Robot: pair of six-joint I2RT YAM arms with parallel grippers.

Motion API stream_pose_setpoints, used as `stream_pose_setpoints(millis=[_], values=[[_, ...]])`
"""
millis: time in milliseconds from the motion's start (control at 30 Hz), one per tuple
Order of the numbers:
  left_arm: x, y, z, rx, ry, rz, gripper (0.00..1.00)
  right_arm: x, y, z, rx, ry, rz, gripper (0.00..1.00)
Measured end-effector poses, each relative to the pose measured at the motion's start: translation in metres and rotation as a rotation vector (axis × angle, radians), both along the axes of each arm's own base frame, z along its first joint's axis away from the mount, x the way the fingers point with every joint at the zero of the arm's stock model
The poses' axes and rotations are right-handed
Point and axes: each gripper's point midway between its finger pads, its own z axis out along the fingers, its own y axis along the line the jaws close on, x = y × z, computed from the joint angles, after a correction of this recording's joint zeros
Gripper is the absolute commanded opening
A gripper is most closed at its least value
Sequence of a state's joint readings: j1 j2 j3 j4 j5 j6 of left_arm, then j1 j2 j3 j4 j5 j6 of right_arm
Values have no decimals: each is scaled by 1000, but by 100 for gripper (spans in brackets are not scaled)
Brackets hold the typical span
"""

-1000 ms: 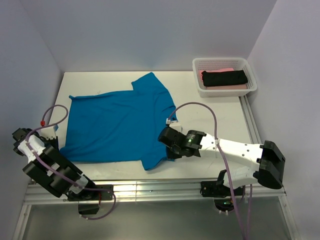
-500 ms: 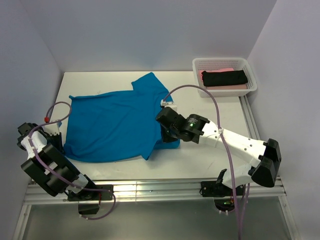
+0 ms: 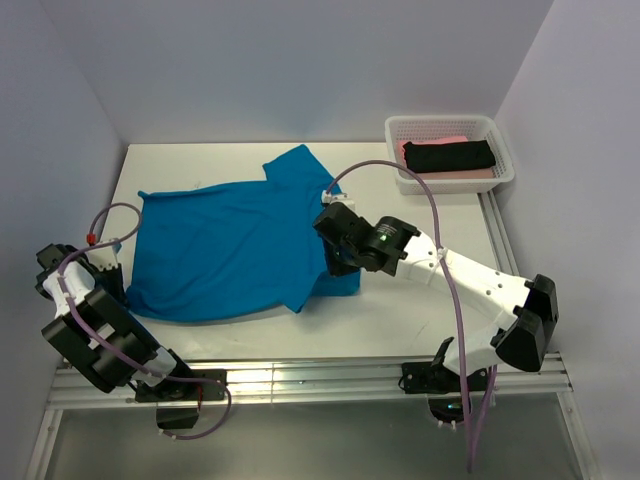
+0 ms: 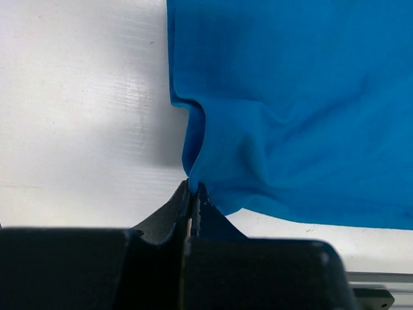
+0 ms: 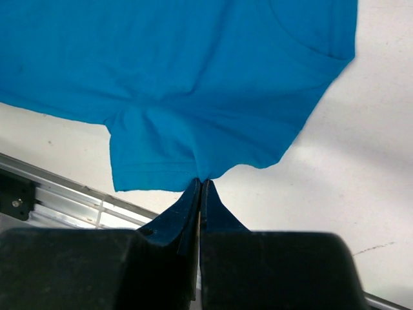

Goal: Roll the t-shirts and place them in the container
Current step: Fold the tshirt

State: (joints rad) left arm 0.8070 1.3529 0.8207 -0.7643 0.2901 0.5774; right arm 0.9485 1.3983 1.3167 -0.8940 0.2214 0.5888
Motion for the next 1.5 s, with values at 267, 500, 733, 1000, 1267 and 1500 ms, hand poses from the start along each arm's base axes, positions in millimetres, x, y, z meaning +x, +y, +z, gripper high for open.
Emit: stream_pose_setpoints(millis=[267,500,733,1000,1267,1500], values=[[6,2,5,-4,-6,32,0,11,-4,11,-2,-19,-2,0],[0,2,3,-7,30,70,1,18,-6,16,0,-31,-2,0],[-3,8,14,-7,73,123,0,21,-9,16,2,-25,-4,0],[6,12,34,5,27,149,0,22,-7,16,14,-22,5,0],[12,8,37,-3,22,157,0,26,-10,16,11,-24,4,0],[20,-2,35,-17,24,154,0,39,-10,11,-16,-18,2,0]])
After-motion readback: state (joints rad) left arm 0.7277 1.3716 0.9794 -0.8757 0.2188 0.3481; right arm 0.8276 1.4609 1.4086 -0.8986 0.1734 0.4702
